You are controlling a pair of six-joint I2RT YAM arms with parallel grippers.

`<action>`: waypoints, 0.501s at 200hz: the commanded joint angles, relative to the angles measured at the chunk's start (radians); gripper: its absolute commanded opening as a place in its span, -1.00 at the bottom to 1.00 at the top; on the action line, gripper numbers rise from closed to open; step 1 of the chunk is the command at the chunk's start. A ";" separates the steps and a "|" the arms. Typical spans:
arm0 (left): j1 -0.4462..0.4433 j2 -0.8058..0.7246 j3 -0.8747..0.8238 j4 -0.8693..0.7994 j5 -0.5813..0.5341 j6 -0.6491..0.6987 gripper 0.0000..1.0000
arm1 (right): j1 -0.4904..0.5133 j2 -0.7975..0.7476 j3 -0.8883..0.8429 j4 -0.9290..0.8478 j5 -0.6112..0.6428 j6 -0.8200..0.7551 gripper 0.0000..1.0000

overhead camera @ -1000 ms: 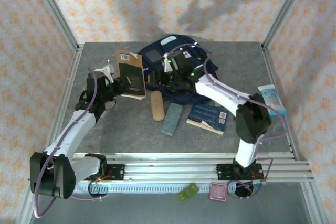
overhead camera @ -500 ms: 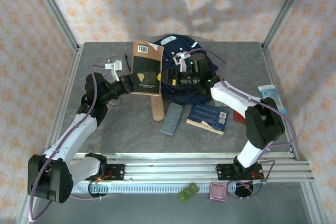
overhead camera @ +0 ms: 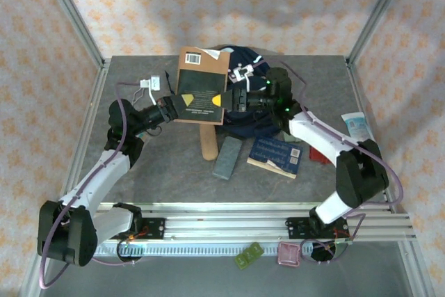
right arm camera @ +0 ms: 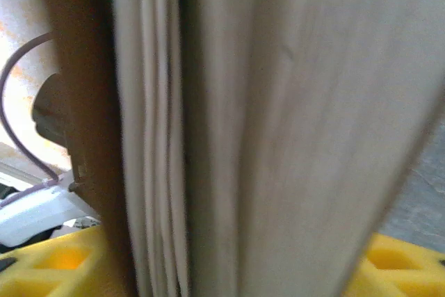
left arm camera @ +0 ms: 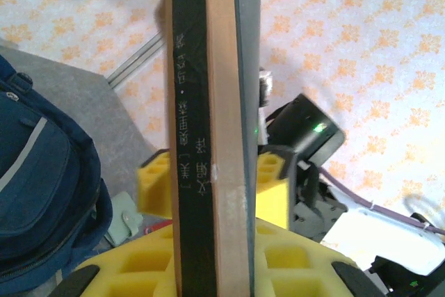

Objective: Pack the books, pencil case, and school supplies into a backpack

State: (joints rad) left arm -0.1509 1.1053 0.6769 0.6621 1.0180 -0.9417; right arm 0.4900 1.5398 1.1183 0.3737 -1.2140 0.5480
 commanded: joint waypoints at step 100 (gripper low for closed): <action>-0.006 0.048 0.132 -0.396 -0.244 0.317 0.38 | 0.045 -0.105 0.117 -0.385 0.615 -0.437 -1.00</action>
State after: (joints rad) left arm -0.1513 1.1553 0.7273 0.4171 0.8951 -0.7284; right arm 0.5110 1.4929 1.2179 0.0204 -0.9676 0.3138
